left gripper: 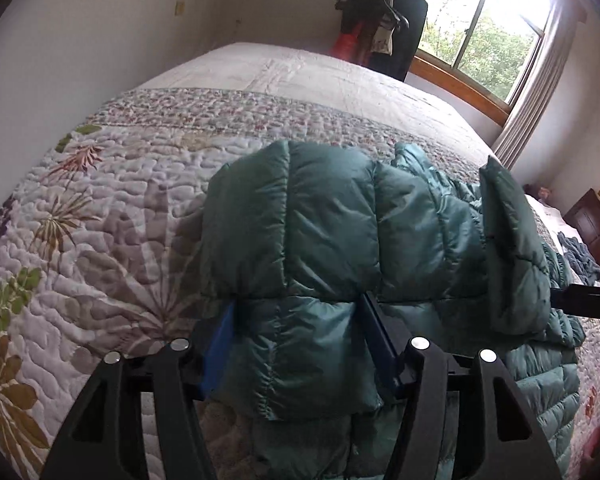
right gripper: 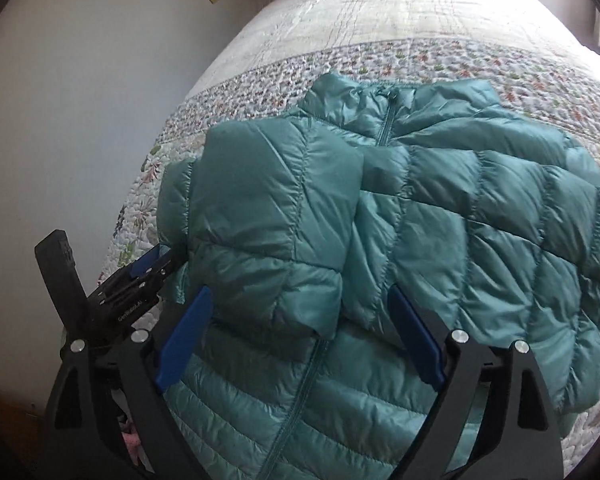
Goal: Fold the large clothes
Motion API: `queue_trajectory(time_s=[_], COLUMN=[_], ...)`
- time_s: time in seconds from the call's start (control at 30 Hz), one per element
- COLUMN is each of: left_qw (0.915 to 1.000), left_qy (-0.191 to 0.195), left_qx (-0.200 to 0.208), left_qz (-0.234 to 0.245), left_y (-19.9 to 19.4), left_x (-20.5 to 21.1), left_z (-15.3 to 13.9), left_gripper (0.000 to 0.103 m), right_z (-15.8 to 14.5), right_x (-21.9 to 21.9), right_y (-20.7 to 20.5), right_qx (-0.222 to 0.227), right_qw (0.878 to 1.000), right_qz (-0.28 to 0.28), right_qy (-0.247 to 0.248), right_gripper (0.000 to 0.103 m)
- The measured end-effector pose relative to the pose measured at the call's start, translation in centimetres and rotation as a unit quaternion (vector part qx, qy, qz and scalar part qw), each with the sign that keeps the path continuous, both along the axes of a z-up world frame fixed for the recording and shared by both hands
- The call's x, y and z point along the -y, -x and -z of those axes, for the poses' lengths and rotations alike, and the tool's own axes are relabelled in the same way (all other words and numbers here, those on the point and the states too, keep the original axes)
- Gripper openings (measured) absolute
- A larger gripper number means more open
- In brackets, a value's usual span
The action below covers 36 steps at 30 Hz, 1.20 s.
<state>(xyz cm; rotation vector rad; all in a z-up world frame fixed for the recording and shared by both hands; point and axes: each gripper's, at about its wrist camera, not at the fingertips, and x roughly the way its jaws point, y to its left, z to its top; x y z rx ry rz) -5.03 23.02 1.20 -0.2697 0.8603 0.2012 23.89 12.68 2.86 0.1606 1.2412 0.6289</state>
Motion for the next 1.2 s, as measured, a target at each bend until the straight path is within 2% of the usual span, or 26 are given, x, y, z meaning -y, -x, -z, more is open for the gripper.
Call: queue_trajectory(time_s=[0.03, 0.07, 0.1, 0.2, 0.3, 0.47, 0.57, 0.67, 0.73, 0.8, 0.87, 0.9, 1.0, 1.07, 1.1, 1.2], left_qw=[1.0, 1.0, 0.9999, 0.9999, 0.999, 0.9973, 0.9977, 0.9987, 0.9991, 0.9991, 0.9988, 0.9988, 0.9976, 0.9967, 0.9964, 0.9963], left_qy=[-0.003, -0.008, -0.01, -0.005, 0.002, -0.001, -0.003, -0.009, -0.011, -0.011, -0.007, -0.002, 0.027, 0.027, 0.025, 0.021], left_qx=[-0.001, -0.001, -0.002, 0.01, 0.04, 0.061, 0.05, 0.027, 0.013, 0.014, 0.021, 0.023, 0.045, 0.058, 0.061, 0.059], left_qz=[0.001, 0.003, 0.004, 0.009, 0.019, 0.042, 0.047, 0.042, 0.038, 0.04, 0.044, 0.043, 0.046, 0.051, 0.052, 0.059], left_y=[0.0, 0.1, 0.1, 0.7, 1.4, 0.7, -0.6, -1.9, -2.4, -2.3, -2.0, -1.8, -0.9, -0.3, -0.2, -0.2], left_x=[0.2, 0.3, 0.4, 0.5, 0.7, 2.3, 3.2, 3.5, 3.4, 3.2, 3.0, 2.9, 2.5, 2.6, 2.7, 2.7], left_z=[0.2, 0.2, 0.0, -1.3, -3.4, -4.9, -3.7, -1.7, -0.2, 0.6, 0.5, 0.3, -1.1, -1.8, -2.0, -1.7], left_gripper=[0.061, 0.061, 0.061, 0.06, 0.06, 0.061, 0.061, 0.06, 0.061, 0.061, 0.061, 0.061, 0.061, 0.061, 0.061, 0.062], right_z=[0.6, 1.1, 1.7, 1.6, -0.6, -3.6, -2.6, 0.0, 1.2, 1.5, 0.6, -0.2, -3.7, -5.6, -6.2, -7.0], right_x=[-0.9, -1.6, -2.2, -2.0, 0.5, 6.6, 8.9, 10.7, 11.4, 11.9, 12.7, 13.1, 13.6, 13.3, 13.1, 12.4], right_y=[-0.5, -0.9, -1.1, -0.9, -0.1, 1.2, 1.2, 0.9, 0.7, 1.3, 2.4, 2.9, 4.7, 5.6, 5.7, 6.0], right_qx=[-0.006, -0.009, -0.017, -0.012, 0.002, 0.026, 0.01, -0.026, -0.037, -0.028, -0.009, 0.005, 0.068, 0.088, 0.093, 0.098], right_qw=[1.0, 1.0, 0.999, 1.0, 1.0, 0.996, 0.994, 0.991, 0.991, 0.99, 0.989, 0.987, 0.977, 0.978, 0.98, 0.983], right_qz=[-0.003, -0.008, -0.016, -0.009, 0.006, 0.061, 0.089, 0.108, 0.122, 0.136, 0.149, 0.16, 0.191, 0.185, 0.173, 0.154], right_qy=[0.011, 0.02, 0.022, 0.021, -0.018, -0.053, -0.059, -0.068, -0.048, -0.025, -0.011, 0.005, 0.061, 0.048, 0.04, 0.034], right_gripper=[0.085, 0.069, 0.047, 0.023, 0.016, 0.016, 0.016, 0.021, 0.029, 0.032, 0.039, 0.05, 0.056, 0.069, 0.079, 0.082])
